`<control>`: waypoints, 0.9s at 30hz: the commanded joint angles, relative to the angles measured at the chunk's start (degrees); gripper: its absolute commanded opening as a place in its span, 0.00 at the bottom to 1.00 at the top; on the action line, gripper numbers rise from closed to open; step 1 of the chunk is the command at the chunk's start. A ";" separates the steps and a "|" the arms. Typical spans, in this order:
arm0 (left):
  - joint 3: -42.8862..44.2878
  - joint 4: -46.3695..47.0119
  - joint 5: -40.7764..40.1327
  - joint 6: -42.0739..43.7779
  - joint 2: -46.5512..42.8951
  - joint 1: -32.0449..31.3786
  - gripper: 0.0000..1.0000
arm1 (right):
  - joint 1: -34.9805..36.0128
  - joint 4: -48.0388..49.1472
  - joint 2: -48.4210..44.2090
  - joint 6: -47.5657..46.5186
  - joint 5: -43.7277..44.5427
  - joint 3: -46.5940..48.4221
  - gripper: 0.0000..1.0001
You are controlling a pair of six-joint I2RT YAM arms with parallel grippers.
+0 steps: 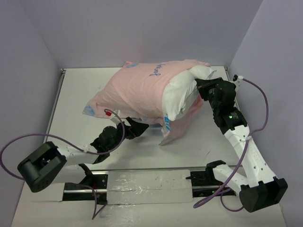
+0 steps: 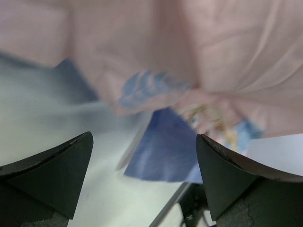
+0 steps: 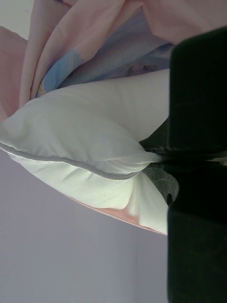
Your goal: Remove the pillowcase from the pillow
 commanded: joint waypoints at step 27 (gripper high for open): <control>20.47 25.67 28.37 3.76 27.35 10.32 0.00 | 0.89 4.62 -0.35 -3.74 1.03 5.63 0.00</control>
